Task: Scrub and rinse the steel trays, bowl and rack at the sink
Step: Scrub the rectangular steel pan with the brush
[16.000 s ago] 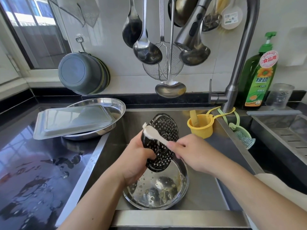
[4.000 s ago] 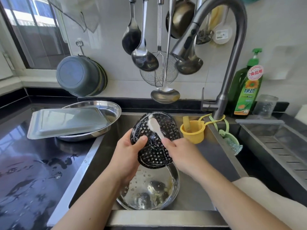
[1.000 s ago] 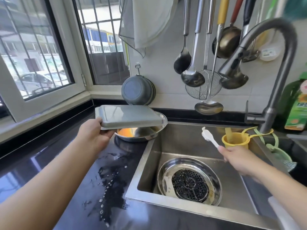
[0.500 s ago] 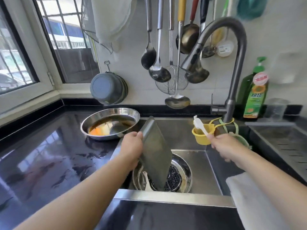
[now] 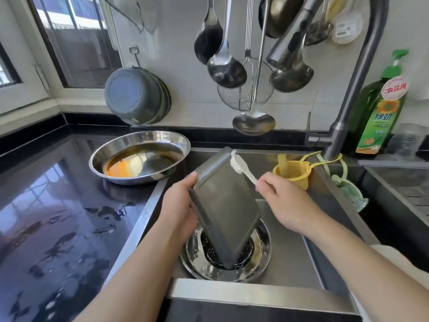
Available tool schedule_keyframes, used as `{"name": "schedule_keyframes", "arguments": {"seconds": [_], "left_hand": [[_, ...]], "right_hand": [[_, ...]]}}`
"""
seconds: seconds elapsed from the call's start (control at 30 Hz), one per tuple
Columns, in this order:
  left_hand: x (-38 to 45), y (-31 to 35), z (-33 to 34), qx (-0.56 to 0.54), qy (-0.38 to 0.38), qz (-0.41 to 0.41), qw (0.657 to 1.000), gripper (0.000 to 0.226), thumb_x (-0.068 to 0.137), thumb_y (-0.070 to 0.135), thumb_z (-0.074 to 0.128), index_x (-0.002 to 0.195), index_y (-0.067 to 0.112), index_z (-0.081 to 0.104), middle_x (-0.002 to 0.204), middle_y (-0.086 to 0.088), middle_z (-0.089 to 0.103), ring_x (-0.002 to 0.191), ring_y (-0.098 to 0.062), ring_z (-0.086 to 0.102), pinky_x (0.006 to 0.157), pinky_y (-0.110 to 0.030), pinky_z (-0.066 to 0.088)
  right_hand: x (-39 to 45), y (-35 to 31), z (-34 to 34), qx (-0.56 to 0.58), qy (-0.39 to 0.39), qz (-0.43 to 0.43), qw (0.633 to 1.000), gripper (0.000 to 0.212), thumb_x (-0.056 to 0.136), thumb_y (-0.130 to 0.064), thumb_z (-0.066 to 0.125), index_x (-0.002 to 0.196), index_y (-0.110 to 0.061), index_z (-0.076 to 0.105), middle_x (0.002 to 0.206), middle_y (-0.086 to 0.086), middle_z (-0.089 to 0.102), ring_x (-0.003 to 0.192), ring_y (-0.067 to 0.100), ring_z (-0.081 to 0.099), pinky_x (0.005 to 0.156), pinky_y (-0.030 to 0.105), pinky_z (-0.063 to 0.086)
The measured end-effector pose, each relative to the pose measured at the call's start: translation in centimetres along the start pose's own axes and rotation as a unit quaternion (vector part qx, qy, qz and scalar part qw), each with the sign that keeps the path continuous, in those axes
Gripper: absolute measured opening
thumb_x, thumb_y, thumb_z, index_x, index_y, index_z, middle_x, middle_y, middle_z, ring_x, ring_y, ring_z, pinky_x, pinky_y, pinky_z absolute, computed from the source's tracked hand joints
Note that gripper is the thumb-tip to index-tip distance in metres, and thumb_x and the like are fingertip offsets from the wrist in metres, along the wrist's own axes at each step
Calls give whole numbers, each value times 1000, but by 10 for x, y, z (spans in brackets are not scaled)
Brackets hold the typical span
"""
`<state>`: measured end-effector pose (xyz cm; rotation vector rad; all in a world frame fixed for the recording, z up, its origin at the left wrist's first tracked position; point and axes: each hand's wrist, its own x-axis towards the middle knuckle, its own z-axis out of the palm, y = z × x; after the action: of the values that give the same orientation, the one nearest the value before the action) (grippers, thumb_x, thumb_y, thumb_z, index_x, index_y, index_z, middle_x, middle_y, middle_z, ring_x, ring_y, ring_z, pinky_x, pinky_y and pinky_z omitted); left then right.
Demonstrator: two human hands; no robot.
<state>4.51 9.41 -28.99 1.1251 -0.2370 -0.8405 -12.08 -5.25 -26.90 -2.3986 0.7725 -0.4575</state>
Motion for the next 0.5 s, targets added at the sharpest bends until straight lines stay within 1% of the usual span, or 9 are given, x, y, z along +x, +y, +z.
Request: {"name": "schedule_keyframes", "arguments": {"seconds": [0.1, 0.17, 0.2, 0.23, 0.3, 0.33, 0.37, 0.43, 0.5], "left_hand": [[1, -4, 7, 14, -12, -8, 1000, 38, 110, 27, 44, 110, 7, 77, 112, -21, 76, 103, -34, 74, 97, -46, 54], [4, -7, 9, 34, -15, -2, 999, 41, 109, 27, 48, 95, 11, 82, 104, -18, 77, 97, -31, 74, 98, -46, 54], [5, -8, 10, 45, -20, 2, 999, 40, 109, 27, 47, 98, 12, 83, 105, -18, 77, 101, -31, 74, 101, -48, 53], [6, -9, 10, 49, -24, 5, 998, 40, 110, 27, 45, 107, 9, 80, 110, -19, 77, 107, -33, 73, 103, -49, 52], [7, -10, 10, 48, -35, 9, 998, 40, 112, 25, 40, 123, 5, 72, 117, -19, 75, 113, -34, 72, 104, -49, 51], [6, -10, 11, 51, -39, 11, 998, 40, 112, 25, 39, 126, 4, 70, 118, -20, 75, 114, -34, 72, 104, -49, 50], [5, -9, 11, 58, -41, 14, 997, 40, 112, 25, 39, 126, 3, 70, 118, -20, 75, 114, -35, 72, 104, -49, 50], [6, -10, 9, 59, -44, 16, 997, 40, 111, 26, 41, 120, 2, 73, 114, -22, 75, 112, -37, 71, 104, -50, 51], [8, -10, 7, 58, -41, 14, 997, 40, 111, 25, 43, 119, 1, 73, 113, -23, 75, 112, -39, 71, 106, -50, 51]], "right_hand": [[-9, -11, 10, -94, -48, -39, 994, 33, 106, -48, 38, 85, -27, 52, 72, -3, 58, 69, 19, 56, 63, 45, 46], [-10, -13, 22, -134, -52, -58, 988, 35, 107, -49, 36, 85, -26, 50, 73, -4, 57, 70, 21, 56, 59, 42, 43], [-6, -11, 24, -148, -38, -49, 987, 35, 107, -49, 35, 85, -25, 50, 74, -3, 57, 71, 23, 56, 58, 41, 43], [2, -5, 22, -151, -13, -24, 988, 36, 107, -48, 35, 85, -25, 50, 74, -3, 57, 71, 24, 56, 58, 41, 44], [12, 3, 15, -125, 35, 33, 991, 35, 107, -47, 37, 85, -26, 55, 75, -3, 60, 70, 21, 58, 59, 40, 50], [12, 6, 16, -116, 44, 40, 991, 35, 107, -46, 38, 85, -26, 56, 75, -4, 60, 69, 19, 58, 59, 39, 51], [9, 4, 17, -111, 38, 33, 993, 36, 107, -46, 39, 83, -25, 56, 73, -4, 60, 68, 18, 57, 57, 38, 49], [-2, -6, 26, -105, -6, 2, 994, 39, 106, -47, 41, 78, -23, 52, 68, -2, 57, 65, 20, 55, 53, 37, 40], [-3, -6, 27, -115, -11, 3, 993, 41, 105, -48, 40, 76, -21, 50, 68, 0, 57, 67, 24, 55, 54, 38, 40]]}}
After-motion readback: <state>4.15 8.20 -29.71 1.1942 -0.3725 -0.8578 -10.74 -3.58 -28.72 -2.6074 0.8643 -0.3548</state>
